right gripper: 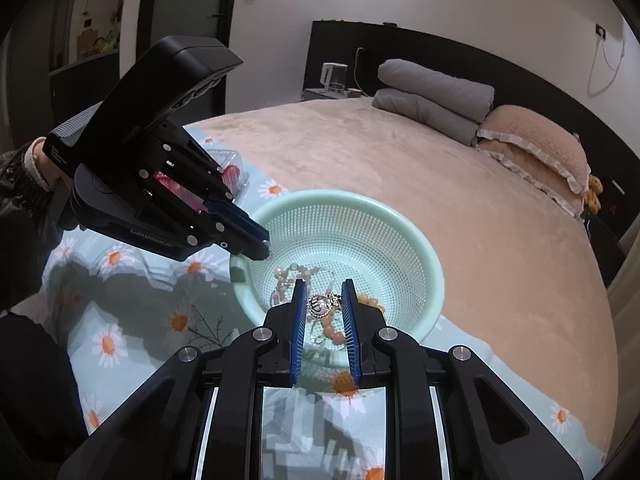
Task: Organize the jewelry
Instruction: 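Carry both earrings over the green basket and open both tools, then close left tool on pearl drop earring while right tool closes on silver ring earring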
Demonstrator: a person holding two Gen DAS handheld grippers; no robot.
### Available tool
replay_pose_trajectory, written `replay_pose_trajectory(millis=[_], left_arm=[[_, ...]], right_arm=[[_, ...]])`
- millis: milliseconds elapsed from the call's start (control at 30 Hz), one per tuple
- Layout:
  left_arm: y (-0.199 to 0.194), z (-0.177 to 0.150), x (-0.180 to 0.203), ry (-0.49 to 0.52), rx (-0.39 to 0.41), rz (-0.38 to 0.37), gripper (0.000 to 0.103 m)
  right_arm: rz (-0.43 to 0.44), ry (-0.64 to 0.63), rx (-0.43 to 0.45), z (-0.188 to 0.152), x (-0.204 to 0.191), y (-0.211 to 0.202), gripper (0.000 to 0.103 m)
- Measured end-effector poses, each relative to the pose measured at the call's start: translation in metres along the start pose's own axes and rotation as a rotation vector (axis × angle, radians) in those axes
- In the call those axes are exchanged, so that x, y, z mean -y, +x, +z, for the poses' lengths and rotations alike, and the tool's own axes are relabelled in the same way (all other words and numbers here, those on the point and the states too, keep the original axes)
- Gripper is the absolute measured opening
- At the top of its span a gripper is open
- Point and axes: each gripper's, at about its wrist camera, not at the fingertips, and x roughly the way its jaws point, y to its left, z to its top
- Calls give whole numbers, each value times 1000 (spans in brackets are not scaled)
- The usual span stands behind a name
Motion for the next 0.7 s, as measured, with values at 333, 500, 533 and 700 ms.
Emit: replay_pose_trajectory(millis=[333,500,533,700], left_arm=[[-30,-16,-20,-92,62,133,97],[-46,-35,-10,-86,54,105,97],[-47,-39,-6,-82,49,99,97],[-43,-63,23,-47,10,77,97]], right_arm=[[-123,21,65,-14,-2,-25,88],[-78,-9,58,-17,-21,-39,88],[-71,-20,54,-19,-26,-42,88],[-6,-28,32,-31,-49,-47,88]])
